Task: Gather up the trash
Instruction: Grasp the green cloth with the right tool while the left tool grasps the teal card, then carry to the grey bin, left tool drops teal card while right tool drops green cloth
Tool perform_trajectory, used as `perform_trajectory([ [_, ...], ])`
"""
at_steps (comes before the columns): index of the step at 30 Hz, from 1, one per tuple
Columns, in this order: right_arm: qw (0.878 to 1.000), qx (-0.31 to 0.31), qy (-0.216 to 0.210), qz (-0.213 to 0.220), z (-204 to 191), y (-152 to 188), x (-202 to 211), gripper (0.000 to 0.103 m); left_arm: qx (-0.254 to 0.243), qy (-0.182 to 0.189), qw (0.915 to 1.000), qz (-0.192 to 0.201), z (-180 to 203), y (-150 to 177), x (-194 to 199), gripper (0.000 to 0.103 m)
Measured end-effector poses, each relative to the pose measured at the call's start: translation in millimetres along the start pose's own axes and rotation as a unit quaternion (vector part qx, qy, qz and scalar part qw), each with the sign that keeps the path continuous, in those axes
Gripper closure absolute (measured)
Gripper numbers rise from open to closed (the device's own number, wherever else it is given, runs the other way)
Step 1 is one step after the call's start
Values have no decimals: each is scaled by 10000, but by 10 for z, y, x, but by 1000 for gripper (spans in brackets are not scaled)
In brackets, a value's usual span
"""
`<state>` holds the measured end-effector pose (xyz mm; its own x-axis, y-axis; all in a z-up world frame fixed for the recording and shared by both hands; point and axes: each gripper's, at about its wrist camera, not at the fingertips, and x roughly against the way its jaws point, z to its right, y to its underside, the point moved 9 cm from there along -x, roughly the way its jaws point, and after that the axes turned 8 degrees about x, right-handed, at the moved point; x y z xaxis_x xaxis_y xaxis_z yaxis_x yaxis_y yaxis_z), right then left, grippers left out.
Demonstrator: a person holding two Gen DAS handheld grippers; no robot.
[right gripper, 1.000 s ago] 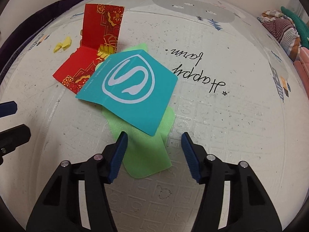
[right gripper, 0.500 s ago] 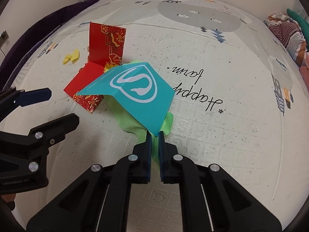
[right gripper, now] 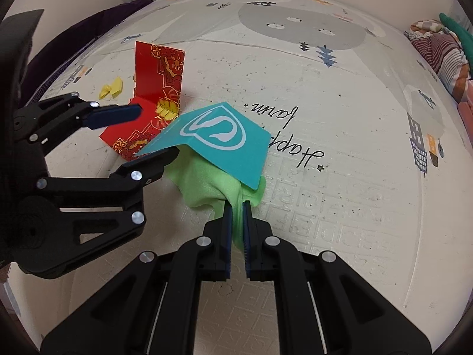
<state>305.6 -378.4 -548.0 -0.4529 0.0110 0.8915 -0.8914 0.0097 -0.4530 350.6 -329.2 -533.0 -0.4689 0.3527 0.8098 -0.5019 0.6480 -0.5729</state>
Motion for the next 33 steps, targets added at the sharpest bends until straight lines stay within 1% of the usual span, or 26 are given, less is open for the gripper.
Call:
perform_trajectory([
  [1, 10000, 4, -9, 8, 0, -7, 19, 97, -31, 57, 10000, -46, 22, 7, -26, 81],
  [2, 10000, 7, -17, 19, -2, -11, 39, 97, -66, 130, 9998, -100, 49, 15, -54, 85],
  [5, 10000, 10, -26, 42, -2, -29, 94, 97, -206, 89, 9997, -16, 89, 0, -79, 91],
  [7, 10000, 12, -7, 66, -2, -40, 140, 97, -307, -43, 9995, 115, 100, -44, -46, 95],
  [10, 9999, -4, 12, 110, 2, -52, 211, 97, -186, -131, 9995, 239, 35, -125, 37, 102],
  [15, 9998, -63, 13, 163, -13, -53, 311, 97, 287, 53, 9993, 253, -114, -187, 224, 102],
  [19, 9997, -126, -4, 202, -60, -66, 415, 97, 595, 166, 9980, 144, -208, -119, 396, 102],
  [22, 9996, -188, -28, 227, -102, -88, 523, 97, 780, 158, 9968, 62, -292, -22, 582, 102],
  [27, 9993, -242, -46, 273, -234, -161, 802, 97, 1134, 100, 9935, -45, -508, 153, 1025, 102],
  [33, 9988, -285, -16, 400, -428, -280, 1306, 97, 1469, -8, 9891, -28, -803, 282, 1747, 102],
])
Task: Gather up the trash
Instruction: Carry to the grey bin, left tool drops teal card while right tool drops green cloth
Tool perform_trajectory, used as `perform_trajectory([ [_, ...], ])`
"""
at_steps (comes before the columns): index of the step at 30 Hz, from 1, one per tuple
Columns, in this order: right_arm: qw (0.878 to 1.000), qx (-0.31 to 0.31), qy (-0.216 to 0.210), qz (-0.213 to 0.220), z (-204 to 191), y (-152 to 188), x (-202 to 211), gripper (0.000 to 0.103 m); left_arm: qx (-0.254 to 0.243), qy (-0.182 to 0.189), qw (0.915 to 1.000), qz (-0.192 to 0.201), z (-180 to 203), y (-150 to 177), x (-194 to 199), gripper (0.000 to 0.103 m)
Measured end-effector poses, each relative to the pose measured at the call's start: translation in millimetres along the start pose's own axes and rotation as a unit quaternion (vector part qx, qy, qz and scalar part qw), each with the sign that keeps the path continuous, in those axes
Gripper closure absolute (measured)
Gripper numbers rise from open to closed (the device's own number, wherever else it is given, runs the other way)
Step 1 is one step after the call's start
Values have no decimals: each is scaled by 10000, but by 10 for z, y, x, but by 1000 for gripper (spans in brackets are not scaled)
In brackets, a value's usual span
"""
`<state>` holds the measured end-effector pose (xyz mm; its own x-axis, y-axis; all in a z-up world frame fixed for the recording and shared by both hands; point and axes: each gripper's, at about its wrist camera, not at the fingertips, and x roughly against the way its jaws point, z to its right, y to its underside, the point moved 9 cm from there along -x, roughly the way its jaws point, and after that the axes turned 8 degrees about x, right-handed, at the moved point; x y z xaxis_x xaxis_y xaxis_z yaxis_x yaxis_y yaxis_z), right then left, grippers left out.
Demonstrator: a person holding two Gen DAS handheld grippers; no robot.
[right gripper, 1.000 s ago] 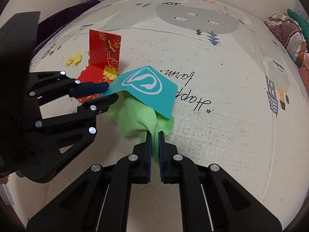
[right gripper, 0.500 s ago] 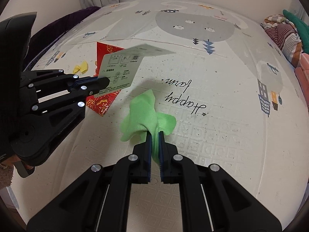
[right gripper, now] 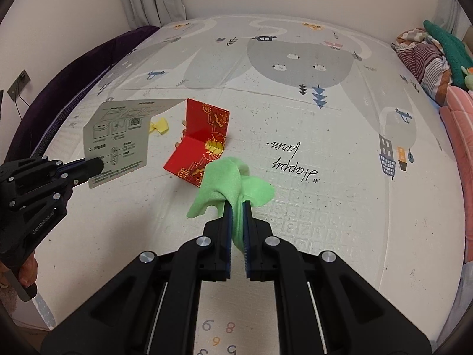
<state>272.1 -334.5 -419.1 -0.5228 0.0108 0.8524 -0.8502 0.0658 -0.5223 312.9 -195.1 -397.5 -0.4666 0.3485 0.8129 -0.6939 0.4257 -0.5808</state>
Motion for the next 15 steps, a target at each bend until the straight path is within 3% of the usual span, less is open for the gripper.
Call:
perform_trajectory([
  [8, 9997, -19, 62, 221, -386, -122, 917, 97, 276, -87, 9996, 69, -313, 49, 1048, 102],
  [15, 9992, -57, 102, 387, -651, -83, 1734, 97, 307, -43, 9995, 107, -343, 152, 1810, 102],
])
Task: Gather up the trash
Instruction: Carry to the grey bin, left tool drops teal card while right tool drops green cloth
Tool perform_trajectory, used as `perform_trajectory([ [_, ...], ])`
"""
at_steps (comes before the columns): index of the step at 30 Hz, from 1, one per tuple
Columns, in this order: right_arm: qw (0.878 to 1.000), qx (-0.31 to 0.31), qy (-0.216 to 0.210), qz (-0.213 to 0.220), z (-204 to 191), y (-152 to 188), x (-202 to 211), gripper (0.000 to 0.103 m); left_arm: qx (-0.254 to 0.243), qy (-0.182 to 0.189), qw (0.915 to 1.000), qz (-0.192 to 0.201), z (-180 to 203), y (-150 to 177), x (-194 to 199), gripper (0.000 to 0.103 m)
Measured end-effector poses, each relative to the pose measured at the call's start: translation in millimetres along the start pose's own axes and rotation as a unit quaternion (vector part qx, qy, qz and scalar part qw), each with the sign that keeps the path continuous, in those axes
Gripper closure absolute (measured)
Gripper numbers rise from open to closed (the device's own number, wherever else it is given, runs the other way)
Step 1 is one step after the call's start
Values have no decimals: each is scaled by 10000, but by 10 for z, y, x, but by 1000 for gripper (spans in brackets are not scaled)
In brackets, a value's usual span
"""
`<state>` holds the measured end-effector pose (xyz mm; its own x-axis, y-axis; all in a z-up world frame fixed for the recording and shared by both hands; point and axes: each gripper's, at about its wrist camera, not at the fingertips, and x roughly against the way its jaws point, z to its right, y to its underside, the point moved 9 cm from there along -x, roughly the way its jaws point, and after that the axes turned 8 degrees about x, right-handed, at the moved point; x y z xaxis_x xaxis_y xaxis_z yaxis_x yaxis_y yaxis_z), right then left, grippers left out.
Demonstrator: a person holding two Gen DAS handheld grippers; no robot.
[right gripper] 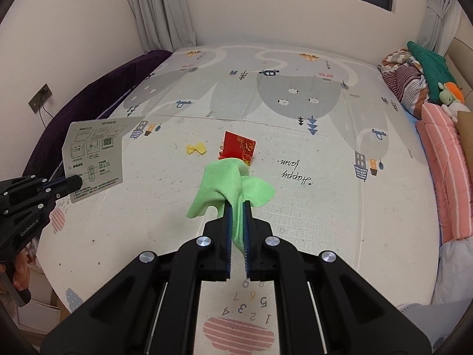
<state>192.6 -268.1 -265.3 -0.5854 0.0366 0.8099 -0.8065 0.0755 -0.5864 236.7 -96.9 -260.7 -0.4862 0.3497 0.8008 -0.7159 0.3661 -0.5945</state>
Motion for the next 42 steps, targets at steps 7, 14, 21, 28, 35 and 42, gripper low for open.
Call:
perform_trajectory([
  [7, 9998, -75, -24, 163, -65, 87, 720, 97, -96, 242, 9996, 137, 220, 35, 618, 102],
  [14, 9994, -45, 99, 314, 202, 351, 1416, 97, -181, 433, 9982, 382, 693, 41, 1108, 102],
  [21, 9969, -271, 365, 645, 971, 855, 2301, 97, -265, 593, 9956, 669, 1520, 74, 1575, 102],
  [28, 9893, -707, 892, 918, 1991, 1621, 3322, 97, -347, 1220, 9889, 778, 2743, 247, 1940, 102],
  [35, 9802, -1133, 1312, 953, 2800, 2334, 3893, 97, -698, 1944, 9771, 506, 3950, 532, 1969, 102],
  [42, 9707, -1585, 1510, 993, 3277, 2765, 4197, 97, -1310, 2621, 9561, -69, 4966, 884, 1852, 102],
])
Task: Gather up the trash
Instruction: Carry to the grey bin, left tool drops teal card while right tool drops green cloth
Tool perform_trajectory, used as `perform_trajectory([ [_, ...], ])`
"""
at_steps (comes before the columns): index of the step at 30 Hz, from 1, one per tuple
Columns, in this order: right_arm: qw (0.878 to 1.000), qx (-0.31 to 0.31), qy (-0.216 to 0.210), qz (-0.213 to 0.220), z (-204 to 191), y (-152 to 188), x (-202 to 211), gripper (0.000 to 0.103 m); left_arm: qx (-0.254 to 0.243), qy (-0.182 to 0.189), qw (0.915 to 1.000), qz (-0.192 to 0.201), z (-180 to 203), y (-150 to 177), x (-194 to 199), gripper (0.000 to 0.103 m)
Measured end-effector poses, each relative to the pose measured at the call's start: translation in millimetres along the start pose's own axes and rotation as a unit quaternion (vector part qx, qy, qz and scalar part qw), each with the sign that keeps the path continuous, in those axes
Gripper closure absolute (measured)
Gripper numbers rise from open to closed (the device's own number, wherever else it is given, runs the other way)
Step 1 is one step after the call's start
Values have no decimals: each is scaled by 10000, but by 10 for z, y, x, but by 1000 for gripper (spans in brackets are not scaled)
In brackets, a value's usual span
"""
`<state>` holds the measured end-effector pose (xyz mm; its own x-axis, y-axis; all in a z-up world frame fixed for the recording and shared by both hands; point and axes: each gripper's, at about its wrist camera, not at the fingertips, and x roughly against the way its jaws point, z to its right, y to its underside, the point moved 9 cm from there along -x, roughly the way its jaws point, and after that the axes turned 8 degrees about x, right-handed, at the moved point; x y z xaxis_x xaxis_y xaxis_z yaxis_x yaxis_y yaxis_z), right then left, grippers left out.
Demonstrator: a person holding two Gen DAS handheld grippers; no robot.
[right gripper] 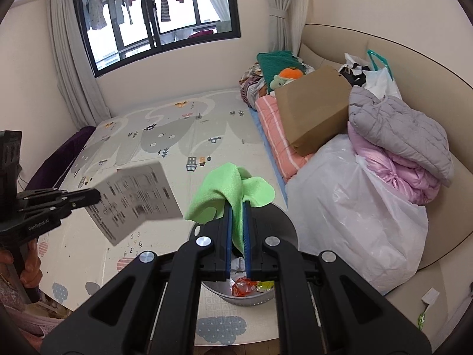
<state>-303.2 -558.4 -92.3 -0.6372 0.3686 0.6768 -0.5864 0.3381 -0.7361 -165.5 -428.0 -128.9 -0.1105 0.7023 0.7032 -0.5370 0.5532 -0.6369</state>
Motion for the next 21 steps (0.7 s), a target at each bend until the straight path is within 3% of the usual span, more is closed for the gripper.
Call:
perform_trajectory([
  [8, 9988, -450, 160, -59, 417, 249, 64, 97, -495, 268, 9976, -401, 506, -6, -668, 102],
  [15, 9980, -601, 182, -54, 553, 311, 99, 97, -501, 173, 9971, -539, 653, -89, -841, 95],
  [17, 9980, -610, 147, -66, 557, 321, 77, 97, -458, 98, 9974, -543, 638, -102, -866, 81],
  [19, 9982, -580, 100, -93, 542, 311, 46, 97, -416, 17, 9983, -419, 617, -131, -839, 49],
  [21, 9984, -549, 38, -109, 519, 297, 9, 97, -391, -79, 9989, -246, 576, -163, -754, 40],
])
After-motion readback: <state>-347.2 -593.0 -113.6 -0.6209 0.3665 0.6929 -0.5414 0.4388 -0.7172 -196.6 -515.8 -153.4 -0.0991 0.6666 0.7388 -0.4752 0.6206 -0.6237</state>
